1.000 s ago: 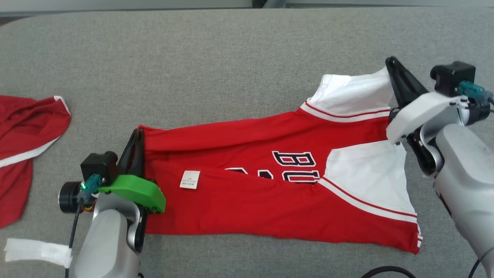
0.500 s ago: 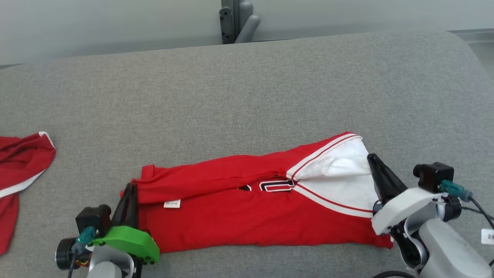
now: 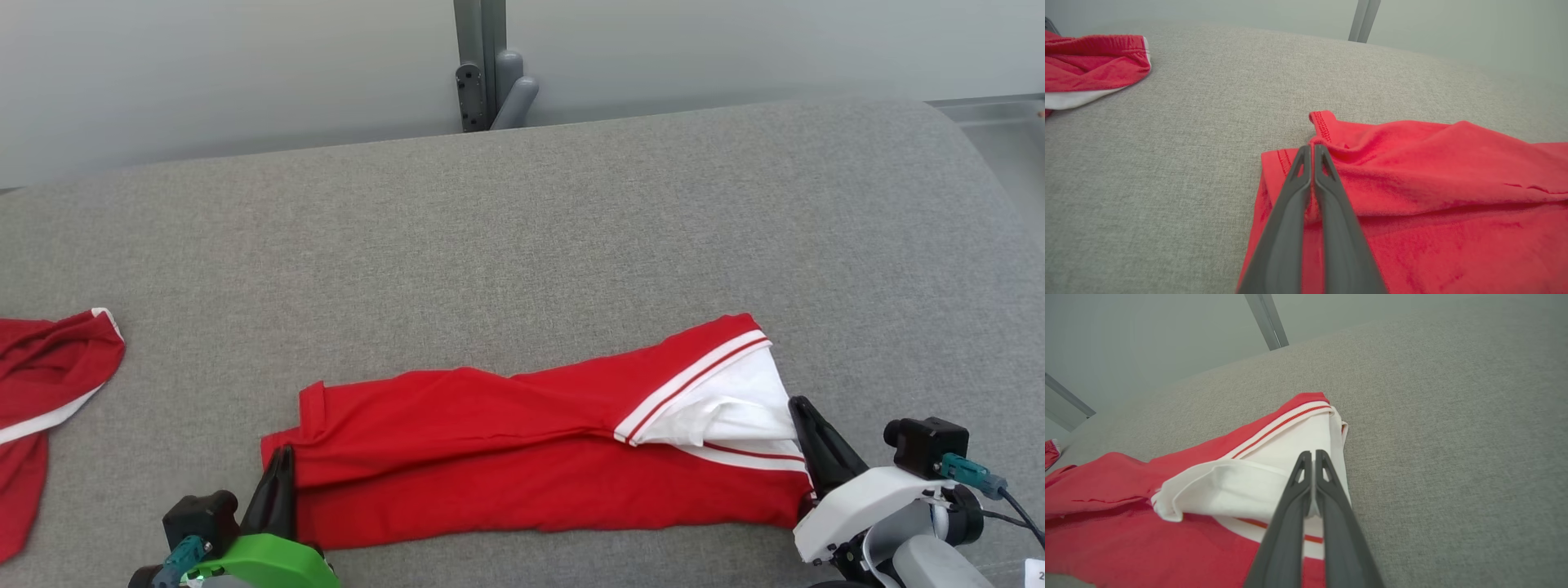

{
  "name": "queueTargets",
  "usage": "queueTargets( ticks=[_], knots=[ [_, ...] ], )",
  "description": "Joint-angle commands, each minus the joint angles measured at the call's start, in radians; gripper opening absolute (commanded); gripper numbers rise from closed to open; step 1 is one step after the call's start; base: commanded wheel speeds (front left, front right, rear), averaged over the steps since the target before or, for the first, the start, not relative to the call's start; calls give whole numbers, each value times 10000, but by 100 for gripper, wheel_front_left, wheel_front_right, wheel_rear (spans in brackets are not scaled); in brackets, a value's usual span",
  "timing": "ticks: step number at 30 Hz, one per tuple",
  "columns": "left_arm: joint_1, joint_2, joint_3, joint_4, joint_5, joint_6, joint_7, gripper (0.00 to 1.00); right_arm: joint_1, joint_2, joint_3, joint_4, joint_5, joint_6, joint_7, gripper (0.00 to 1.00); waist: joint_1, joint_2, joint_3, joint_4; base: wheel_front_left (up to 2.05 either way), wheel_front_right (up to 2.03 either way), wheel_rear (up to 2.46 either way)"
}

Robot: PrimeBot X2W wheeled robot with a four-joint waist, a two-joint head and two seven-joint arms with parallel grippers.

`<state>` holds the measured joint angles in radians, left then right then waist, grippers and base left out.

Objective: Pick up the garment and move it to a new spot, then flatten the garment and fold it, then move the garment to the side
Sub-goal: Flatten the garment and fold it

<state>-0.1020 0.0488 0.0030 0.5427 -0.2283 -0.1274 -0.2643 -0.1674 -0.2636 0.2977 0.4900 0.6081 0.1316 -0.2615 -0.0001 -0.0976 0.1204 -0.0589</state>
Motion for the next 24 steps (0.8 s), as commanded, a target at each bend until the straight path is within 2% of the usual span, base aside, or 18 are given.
queueTargets(
  ticks=[1,6,7,8,9,10,17,24],
  knots=[
    [186,36,-9,-46,-53,-2,2,0,130,-16,-56,-5,-60,-19,-19,0,1,2,-20,11,0,0,0],
    [421,33,-190,-29,-177,147,2,0,320,108,-17,196,-256,-19,-19,0,1,2,-25,-8,0,0,0],
    [464,33,-204,-44,-199,159,2,9,330,132,-27,215,-262,-17,-19,0,1,2,-25,-9,0,0,0],
    [493,35,-190,-80,-203,250,2,38,367,159,-97,267,-253,-19,-19,0,1,2,-25,-5,0,0,0],
    [533,41,-137,-149,-201,334,2,84,410,170,-194,325,-279,-19,-19,25,1,2,-22,0,0,0,0],
    [603,41,-87,-190,-213,427,2,100,448,201,-296,357,-298,-19,-19,100,1,2,-18,9,0,0,0],
    [1075,30,283,-1018,214,1028,2,100,534,398,-1209,-189,-660,-17,-19,100,1,2,11,109,0,0,0],
    [1005,35,296,-1522,426,1163,2,100,62,516,-1492,142,-1255,-17,-20,100,1,2,283,375,0,0,0]
  ],
)
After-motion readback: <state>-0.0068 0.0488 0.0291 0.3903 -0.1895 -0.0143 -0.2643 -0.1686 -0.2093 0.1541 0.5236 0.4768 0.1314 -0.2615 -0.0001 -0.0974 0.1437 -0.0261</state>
